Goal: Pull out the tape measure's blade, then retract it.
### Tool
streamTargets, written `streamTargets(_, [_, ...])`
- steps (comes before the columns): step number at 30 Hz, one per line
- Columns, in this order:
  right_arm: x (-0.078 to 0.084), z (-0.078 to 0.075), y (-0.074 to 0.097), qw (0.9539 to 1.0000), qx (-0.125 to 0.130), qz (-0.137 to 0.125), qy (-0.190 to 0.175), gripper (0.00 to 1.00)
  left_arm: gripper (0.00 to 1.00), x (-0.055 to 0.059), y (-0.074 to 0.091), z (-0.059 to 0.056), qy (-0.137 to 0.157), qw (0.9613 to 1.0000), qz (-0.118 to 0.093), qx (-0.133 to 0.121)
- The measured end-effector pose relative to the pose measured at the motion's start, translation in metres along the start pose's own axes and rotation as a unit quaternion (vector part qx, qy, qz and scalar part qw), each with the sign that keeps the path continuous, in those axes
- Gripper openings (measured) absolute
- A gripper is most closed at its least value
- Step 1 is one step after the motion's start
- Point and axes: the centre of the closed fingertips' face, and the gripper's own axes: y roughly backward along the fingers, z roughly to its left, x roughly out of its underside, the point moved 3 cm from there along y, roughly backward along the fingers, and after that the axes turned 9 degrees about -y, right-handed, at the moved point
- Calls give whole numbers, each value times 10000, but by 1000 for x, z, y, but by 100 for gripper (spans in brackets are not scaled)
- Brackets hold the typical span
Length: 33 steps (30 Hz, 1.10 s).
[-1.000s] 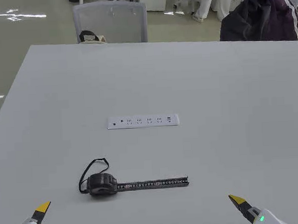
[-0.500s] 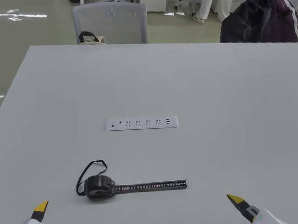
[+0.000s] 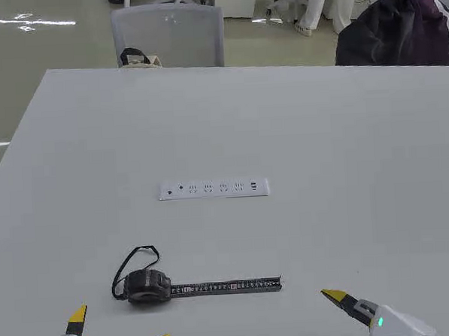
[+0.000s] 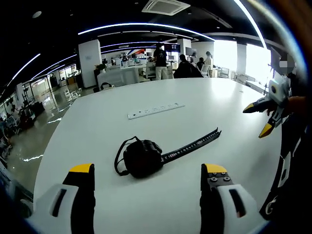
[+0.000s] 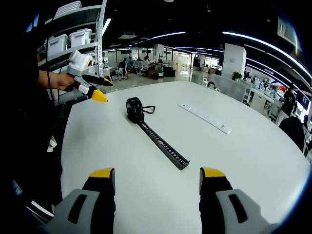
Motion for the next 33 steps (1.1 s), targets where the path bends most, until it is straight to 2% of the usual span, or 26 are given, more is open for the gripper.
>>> streamTargets(2, [-1, -5, -4, 9999, -119, 56, 72, 66, 88, 0, -6, 0, 42, 10000, 5, -33])
streamTargets(5, [-1, -14, -12, 9992, -251, 81, 315, 60, 88, -4, -13, 0, 68, 9999, 27, -130])
streamTargets(9, [-2, -26, -24, 9978, -468, 167, 448, 56, 88, -14, -23, -1, 114, 9997, -1, -231])
streamTargets(12, [-4, -32, -31, 9962, -619, 227, 572, 52, 87, -16, -32, -3, 93, 9996, 20, -279])
streamTargets(16, [-2, -43, -43, 9942, -775, 323, 671, 48, 86, -11, -47, -5, 202, 9993, 60, -308])
streamTargets(20, [0, -52, -53, 9925, -878, 436, 732, 47, 84, -9, -54, -8, 207, 9991, 117, -358])
streamTargets(25, [5, -61, -63, 9903, -995, 566, 788, 43, 82, 0, -67, -8, 334, 9982, 200, -459])
streamTargets(30, [8, -68, -73, 9887, -1083, 635, 815, 37, 80, 1, -75, -12, 531, 9965, 235, -609])
streamTargets(33, [11, -71, -80, 9877, -1154, 672, 814, 36, 80, 3, -80, -14, 863, 9939, 214, -646])
